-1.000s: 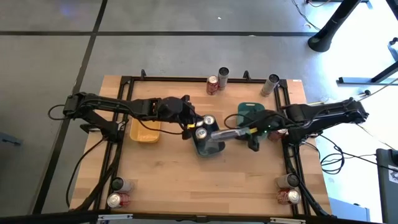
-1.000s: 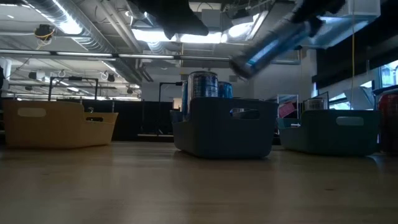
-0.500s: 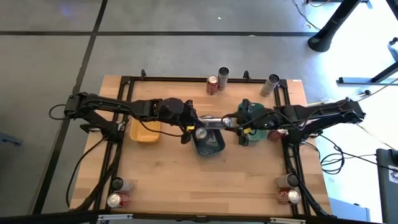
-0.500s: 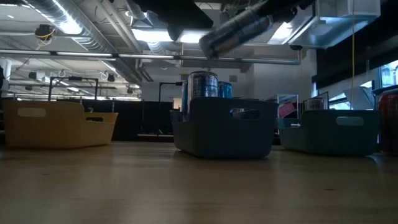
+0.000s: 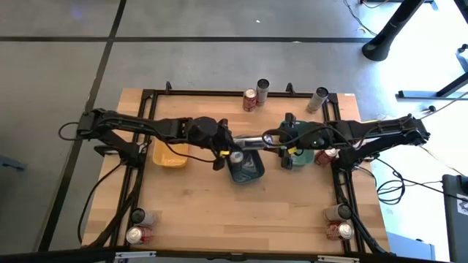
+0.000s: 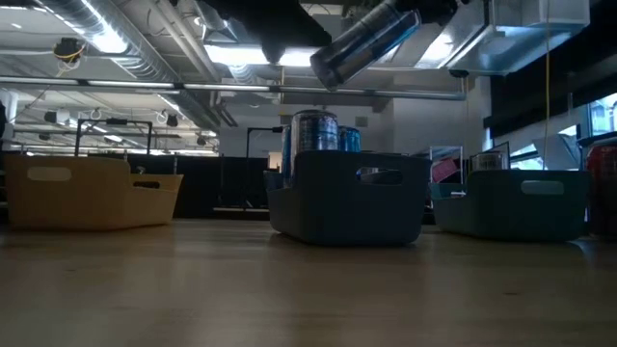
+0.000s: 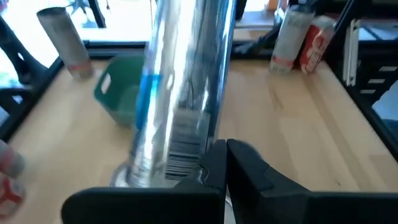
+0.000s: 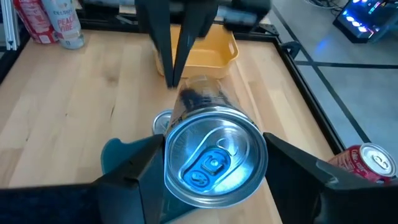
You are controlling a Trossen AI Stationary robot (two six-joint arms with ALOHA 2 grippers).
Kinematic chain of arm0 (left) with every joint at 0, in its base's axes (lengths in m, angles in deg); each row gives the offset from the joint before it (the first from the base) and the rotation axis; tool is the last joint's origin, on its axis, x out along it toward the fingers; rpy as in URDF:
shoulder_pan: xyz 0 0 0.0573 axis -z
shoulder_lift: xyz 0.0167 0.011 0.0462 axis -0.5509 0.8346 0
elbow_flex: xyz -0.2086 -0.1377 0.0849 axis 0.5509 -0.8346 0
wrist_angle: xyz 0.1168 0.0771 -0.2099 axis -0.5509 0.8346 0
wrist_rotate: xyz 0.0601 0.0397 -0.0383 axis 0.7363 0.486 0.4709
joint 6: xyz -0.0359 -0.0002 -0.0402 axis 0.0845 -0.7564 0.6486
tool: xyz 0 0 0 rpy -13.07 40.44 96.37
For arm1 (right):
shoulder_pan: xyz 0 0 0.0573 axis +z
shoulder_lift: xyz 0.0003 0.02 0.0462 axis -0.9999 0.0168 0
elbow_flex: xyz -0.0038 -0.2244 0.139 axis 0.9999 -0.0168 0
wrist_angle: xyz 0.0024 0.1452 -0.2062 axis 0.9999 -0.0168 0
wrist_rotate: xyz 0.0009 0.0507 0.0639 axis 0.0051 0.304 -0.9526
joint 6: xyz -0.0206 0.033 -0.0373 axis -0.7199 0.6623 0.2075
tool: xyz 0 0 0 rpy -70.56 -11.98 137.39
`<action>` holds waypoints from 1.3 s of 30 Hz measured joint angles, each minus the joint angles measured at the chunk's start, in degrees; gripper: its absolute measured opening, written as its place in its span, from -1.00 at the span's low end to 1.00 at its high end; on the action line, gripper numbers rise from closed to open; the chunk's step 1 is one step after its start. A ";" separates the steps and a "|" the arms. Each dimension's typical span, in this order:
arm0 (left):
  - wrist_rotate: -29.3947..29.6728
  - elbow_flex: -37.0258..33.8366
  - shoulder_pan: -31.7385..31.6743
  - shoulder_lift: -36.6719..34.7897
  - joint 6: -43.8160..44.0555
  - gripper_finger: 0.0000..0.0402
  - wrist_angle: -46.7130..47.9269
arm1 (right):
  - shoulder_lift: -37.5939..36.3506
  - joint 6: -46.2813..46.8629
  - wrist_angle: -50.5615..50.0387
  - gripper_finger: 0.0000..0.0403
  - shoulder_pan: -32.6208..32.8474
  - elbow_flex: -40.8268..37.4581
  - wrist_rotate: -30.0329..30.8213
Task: Sort soda cans
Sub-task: Put the blue soda can into blue bin
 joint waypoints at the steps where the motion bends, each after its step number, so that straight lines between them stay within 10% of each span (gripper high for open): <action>1: 0.05 0.00 -0.19 -0.63 -0.27 -1.00 -0.02 | 0.00 0.01 0.04 0.07 0.00 0.00 0.00; 39: 5.58 0.02 -0.91 0.38 -3.36 -0.99 2.45 | 4.63 3.90 -2.49 0.07 0.11 -0.03 -3.04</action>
